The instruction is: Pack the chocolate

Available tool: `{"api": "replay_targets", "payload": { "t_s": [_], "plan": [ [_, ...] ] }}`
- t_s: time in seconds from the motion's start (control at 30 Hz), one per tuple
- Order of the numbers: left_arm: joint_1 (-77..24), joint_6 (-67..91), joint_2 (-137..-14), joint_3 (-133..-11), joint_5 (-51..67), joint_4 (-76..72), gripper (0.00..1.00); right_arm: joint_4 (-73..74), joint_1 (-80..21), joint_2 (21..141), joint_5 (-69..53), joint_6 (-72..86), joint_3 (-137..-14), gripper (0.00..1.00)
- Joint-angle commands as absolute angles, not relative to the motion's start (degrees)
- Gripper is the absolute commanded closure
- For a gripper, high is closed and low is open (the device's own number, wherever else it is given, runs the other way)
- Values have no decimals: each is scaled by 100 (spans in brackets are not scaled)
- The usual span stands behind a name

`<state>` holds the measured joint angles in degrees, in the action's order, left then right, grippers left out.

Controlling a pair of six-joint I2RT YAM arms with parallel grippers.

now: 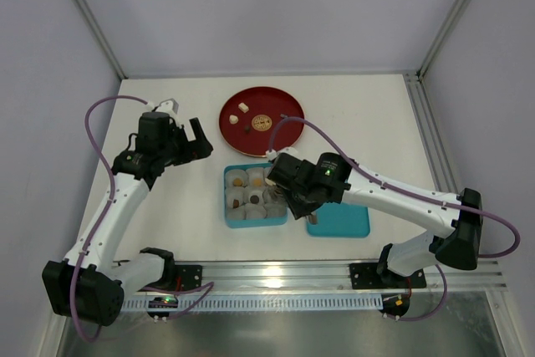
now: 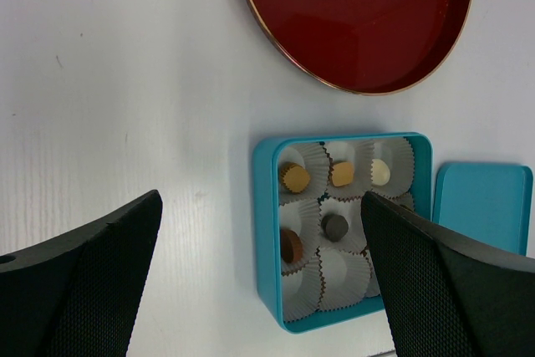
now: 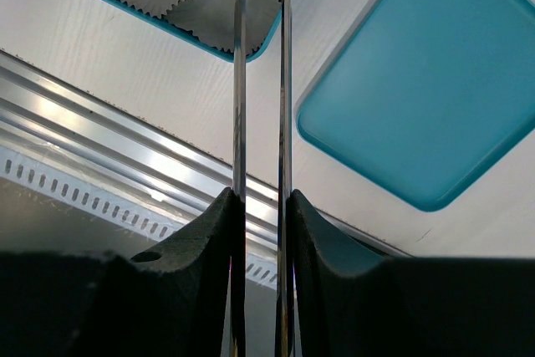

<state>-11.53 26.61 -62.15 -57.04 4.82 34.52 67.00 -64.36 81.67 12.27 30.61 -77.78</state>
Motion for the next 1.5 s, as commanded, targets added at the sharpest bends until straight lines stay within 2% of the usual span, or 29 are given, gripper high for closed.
{"api": "replay_targets", "payload": {
  "t_s": [0.0,0.9,1.23,1.47],
  "plan": [
    [-1125,2672,-6161,-5695,571,3287,0,6451,-6477,8086,1257,3182,-7770,67],
    [-1116,2672,-6126,-5678,571,3278,0,6407,-6469,8227,1301,3182,-7682,63],
    [-1116,2672,-6135,-5678,571,3287,0,6759,-6451,7884,1547,3120,-8165,61],
    [-1116,2689,-6135,-5678,589,3287,0,6795,-5952,7709,1512,2779,-8324,60]
  ]
}}
